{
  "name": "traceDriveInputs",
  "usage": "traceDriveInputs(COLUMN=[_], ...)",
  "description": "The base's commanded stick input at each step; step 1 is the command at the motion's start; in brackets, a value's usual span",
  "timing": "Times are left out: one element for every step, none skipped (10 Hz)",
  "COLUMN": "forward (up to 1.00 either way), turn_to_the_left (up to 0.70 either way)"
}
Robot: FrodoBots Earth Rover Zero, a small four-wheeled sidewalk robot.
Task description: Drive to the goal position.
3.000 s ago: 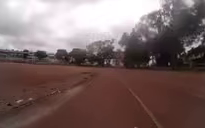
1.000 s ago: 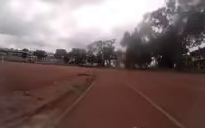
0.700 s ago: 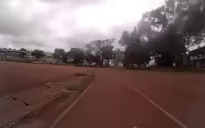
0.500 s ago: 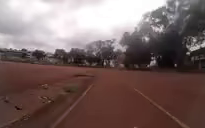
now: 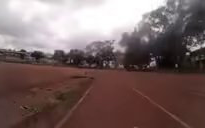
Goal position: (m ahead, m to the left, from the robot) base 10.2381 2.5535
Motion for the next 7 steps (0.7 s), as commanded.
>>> traceDriveInputs(forward=[1.00,1.00,1.00,1.00,1.00,1.00,1.00], turn_to_the_left=[-0.36,-0.40,-0.40,-0.39,0.00,0.00,-0.02])
